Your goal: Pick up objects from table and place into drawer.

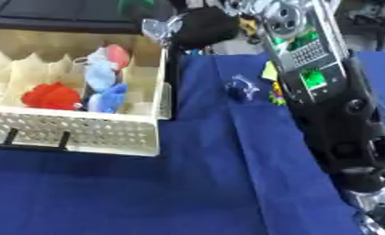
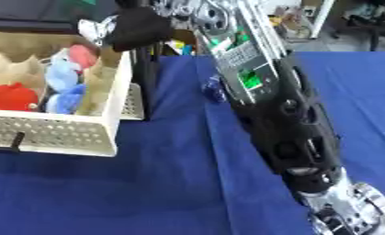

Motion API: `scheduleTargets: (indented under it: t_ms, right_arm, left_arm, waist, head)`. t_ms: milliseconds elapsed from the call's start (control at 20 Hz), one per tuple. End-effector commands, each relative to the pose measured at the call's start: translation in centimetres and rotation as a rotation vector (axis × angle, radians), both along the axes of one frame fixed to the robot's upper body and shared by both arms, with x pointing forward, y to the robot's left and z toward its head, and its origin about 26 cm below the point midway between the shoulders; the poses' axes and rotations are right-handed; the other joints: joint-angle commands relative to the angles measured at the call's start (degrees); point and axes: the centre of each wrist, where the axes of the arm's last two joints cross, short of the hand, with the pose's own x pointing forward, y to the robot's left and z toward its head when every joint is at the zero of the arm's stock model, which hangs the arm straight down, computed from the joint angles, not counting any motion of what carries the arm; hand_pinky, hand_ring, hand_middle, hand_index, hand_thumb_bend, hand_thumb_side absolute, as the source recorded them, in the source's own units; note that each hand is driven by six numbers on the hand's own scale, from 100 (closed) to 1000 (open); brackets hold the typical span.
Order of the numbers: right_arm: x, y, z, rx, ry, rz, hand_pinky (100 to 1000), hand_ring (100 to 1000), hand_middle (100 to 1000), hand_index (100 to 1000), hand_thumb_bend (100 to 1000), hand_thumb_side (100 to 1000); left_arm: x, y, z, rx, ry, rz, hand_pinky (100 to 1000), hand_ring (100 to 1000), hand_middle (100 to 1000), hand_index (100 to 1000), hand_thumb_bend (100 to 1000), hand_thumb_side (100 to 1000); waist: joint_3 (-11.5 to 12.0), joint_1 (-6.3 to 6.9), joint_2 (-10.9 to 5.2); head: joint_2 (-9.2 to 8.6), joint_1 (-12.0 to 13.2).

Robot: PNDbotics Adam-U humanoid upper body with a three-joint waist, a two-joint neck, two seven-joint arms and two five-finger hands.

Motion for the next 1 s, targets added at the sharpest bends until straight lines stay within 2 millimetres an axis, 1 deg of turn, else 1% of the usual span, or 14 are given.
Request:
scheduleTargets:
  t_ms: [50, 100, 150, 350, 450, 800, 1000]
  right_arm:
    - [-0.1, 0.3, 0.3, -0.024, 0.000, 0.027, 565, 769, 285, 647, 192, 606]
    - [-0.1, 0.5, 0.2, -0.035, 0.005, 0.037, 574, 775, 310, 685, 226, 626]
    - [-0.1, 0.6, 0.1, -0.048, 0.009, 0.047, 585, 784, 356, 725, 247, 633]
    - [0.0, 0.7, 0.1, -0.077, 0.015, 0.066, 615, 824, 417, 752, 300, 661]
    - [-0.1, 0.6, 0.2, -0.080, 0.014, 0.071, 620, 836, 447, 759, 312, 664]
    - [-0.3, 0.2, 0.5, -0.052, 0.012, 0.068, 605, 831, 434, 750, 305, 645]
    - [-0.9, -0.9, 1.2, 0.017, -0.010, 0.058, 589, 828, 424, 741, 308, 632]
  left_arm:
    - [0.0, 0.2, 0.8, 0.026, -0.022, -0.009, 655, 654, 811, 863, 301, 1000]
    - [0.1, 0.2, 0.8, 0.026, -0.022, -0.009, 655, 654, 811, 863, 300, 1000]
    - [0.1, 0.2, 0.8, 0.026, -0.021, -0.010, 655, 654, 811, 863, 300, 1000]
    - [0.0, 0.2, 0.8, 0.026, -0.020, -0.010, 655, 655, 812, 863, 300, 1000]
    - [0.0, 0.2, 0.8, 0.027, -0.020, -0.011, 655, 655, 812, 863, 300, 1000]
    - [0.0, 0.2, 0.7, 0.027, -0.018, -0.011, 655, 655, 812, 863, 301, 1000]
    - [-0.1, 0.2, 0.7, 0.026, -0.018, -0.009, 656, 656, 812, 863, 301, 1000]
  waist:
    - [0.1, 0.21, -0.86]
    - [0.1, 0.19, -0.87]
    - [0.2, 0.16, -0.89]
    - [0.2, 0.12, -0.93]
    - [0.2, 0.11, -0.93]
    - [0.1, 0.30, -0.95]
    - [-0.1, 0.51, -1.04]
  head:
    - [-0.21, -0.2]
    - [-0.22, -0.2]
    - [-0.23, -0.2]
    - [-0.27, -0.2]
    - [-0.27, -0.2]
    - [-0.37, -0.2]
    - [-0.37, -0.1]
